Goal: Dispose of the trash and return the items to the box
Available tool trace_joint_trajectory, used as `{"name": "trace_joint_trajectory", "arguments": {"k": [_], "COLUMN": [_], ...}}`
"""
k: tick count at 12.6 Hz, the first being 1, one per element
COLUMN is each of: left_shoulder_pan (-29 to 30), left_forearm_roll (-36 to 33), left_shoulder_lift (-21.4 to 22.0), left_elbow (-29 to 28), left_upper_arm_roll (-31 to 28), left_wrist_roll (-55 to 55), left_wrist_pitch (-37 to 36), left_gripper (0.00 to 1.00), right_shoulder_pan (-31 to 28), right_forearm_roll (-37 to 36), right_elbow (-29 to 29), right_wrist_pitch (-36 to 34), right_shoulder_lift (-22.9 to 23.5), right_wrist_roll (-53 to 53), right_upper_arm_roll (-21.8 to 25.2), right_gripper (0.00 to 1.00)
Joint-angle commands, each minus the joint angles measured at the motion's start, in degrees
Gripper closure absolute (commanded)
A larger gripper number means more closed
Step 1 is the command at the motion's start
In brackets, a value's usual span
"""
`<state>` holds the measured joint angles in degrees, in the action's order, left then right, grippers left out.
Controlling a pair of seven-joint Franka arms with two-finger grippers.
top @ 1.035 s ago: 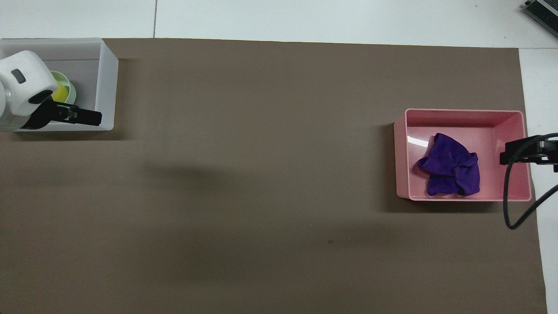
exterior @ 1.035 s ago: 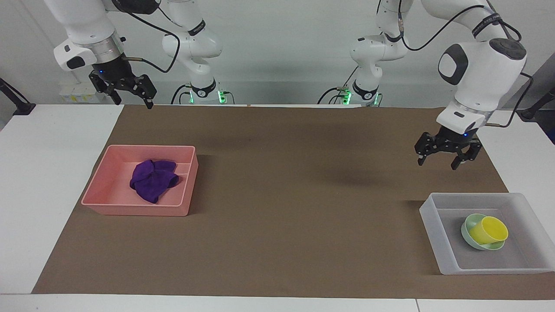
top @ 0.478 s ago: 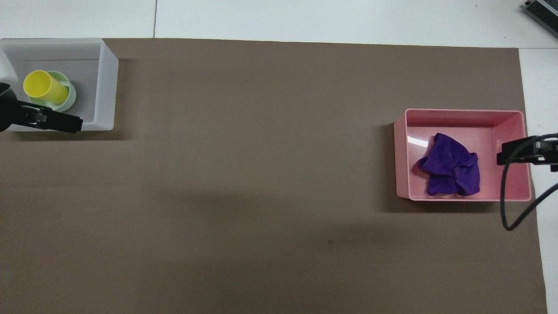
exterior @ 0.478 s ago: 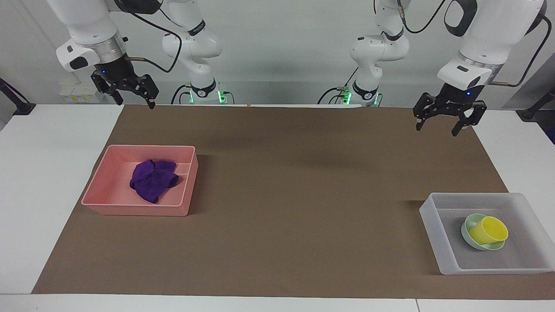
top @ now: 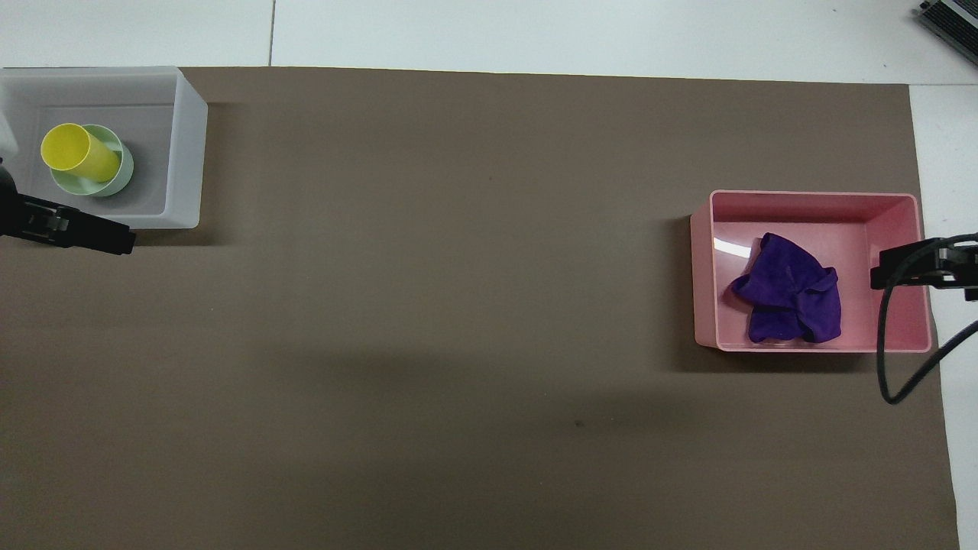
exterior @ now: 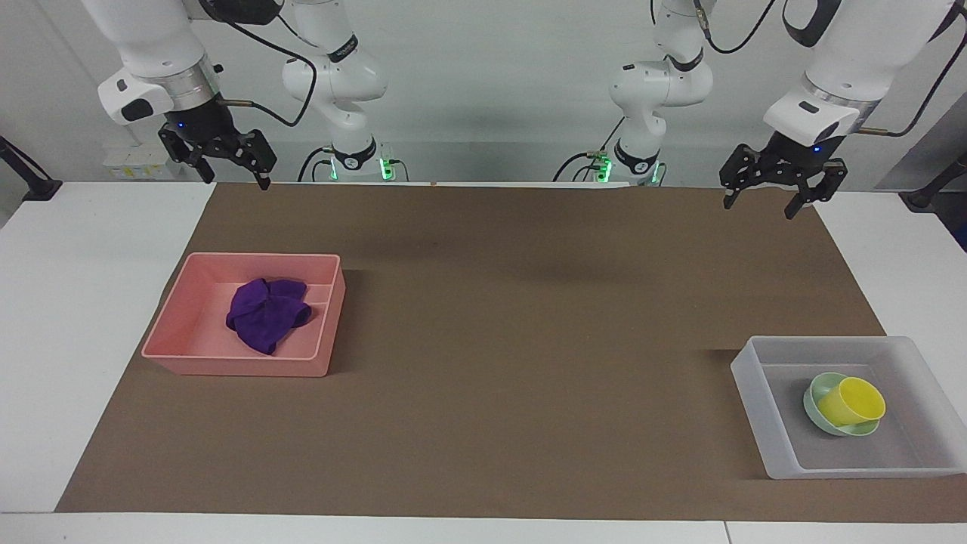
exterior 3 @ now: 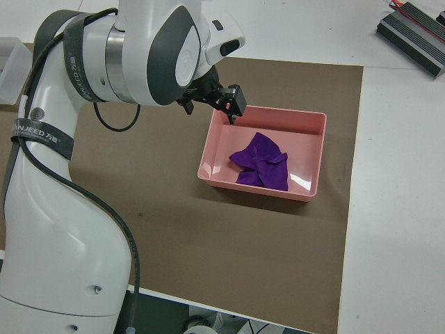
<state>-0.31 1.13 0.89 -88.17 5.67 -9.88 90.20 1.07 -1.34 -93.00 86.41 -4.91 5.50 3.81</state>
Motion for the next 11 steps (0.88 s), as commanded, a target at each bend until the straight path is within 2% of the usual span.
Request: {"name": "trace_joint_trajectory", "arguments": {"k": [1, 3, 7, 11], "left_shoulder_pan": [-0.6, -1.9, -7.4, -6.5], "left_forearm_roll": [-0.5, -0.8, -0.7, -0.4], "left_shoulder_lift": [-0.6, -0.1, 0.3, 0.0], "left_elbow": [1.9, 1.7, 1.5, 1.1], "left_upper_arm_roll": [-0.6, -1.2, -6.8, -7.4], "left_wrist_roll": [0.5, 0.6, 0.5, 0.5], "left_wrist_pitch": [-1.9, -2.0, -3.2, -2.8], "left_gripper": [0.00, 0.00, 0.00, 0.00], "right_shoulder_pan": [-0.5, -0.5, -0.7, -0.7], "right_forearm_roll": [0.5, 0.5, 0.5, 0.5], "right_elbow": [-1.2, -1.2, -1.2, -1.2], "right_wrist_pitch": [0.9, 1.0, 1.0, 1.4], "right_shoulder_lift": [-1.2, -1.2, -1.2, -1.2], "right_wrist_roll": [-1.6, -1.6, -1.7, -1.7], "right_upper_arm_roll": [0.1, 0.1, 0.1, 0.1], "right_gripper": [0.00, 0.00, 0.00, 0.00]}}
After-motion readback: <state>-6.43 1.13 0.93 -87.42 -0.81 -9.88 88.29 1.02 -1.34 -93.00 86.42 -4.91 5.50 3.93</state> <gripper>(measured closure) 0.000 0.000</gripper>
